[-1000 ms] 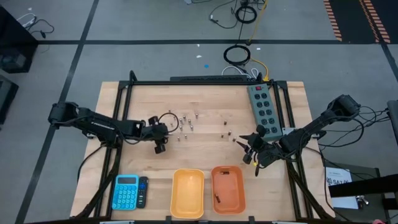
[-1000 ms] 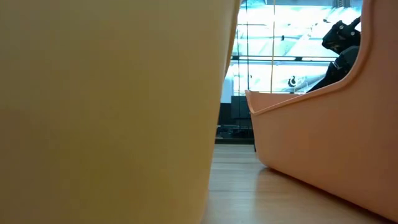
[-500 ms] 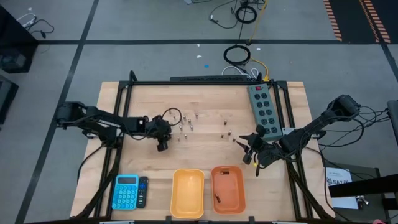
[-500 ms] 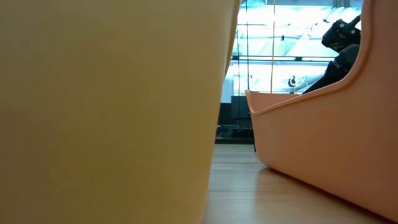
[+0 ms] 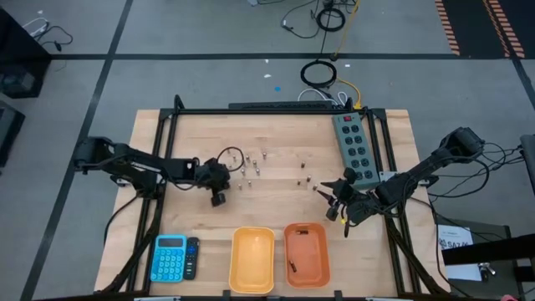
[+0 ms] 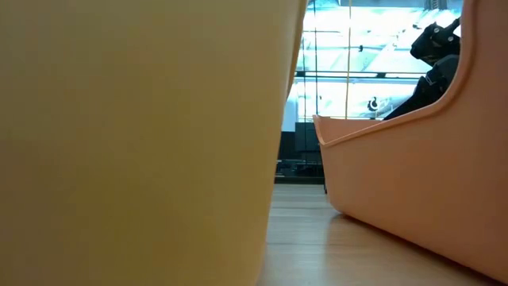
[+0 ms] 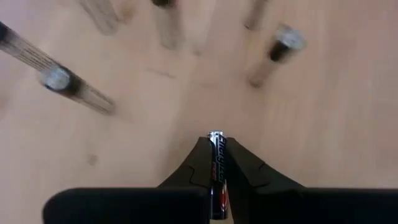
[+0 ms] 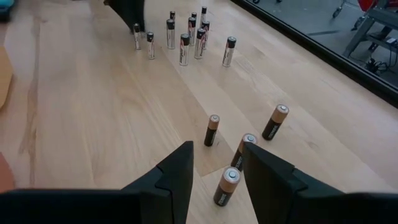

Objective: Sort batteries
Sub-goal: Put the silver battery into the yellow bin

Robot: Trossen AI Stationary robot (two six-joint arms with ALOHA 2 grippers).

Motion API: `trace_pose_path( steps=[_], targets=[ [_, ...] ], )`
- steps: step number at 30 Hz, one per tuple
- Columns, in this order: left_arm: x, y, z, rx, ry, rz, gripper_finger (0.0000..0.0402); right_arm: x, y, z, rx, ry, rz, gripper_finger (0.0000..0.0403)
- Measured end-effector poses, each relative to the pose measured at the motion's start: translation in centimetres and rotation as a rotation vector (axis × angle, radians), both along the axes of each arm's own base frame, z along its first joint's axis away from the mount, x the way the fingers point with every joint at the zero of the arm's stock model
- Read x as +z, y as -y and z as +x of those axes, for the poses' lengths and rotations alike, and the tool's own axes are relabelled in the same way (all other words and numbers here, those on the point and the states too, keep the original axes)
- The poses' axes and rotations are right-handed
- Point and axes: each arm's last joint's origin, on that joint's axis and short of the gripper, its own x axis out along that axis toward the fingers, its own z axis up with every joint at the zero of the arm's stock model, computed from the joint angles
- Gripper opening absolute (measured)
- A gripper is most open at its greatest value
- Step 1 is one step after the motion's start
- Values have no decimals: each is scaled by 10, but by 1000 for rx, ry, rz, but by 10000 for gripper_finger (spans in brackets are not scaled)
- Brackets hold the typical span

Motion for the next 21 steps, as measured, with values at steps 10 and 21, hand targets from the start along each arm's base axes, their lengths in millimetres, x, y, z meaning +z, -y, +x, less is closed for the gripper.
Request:
trace_pose_path(
  steps=[10,21],
  targets=[
    [52,16,-19,-91,241,-108,24,0,0,0,-10,12,23,128],
    [73,65,-4,-300,483,-403,24,1,0,1,-10,24,23,128]
  ],
)
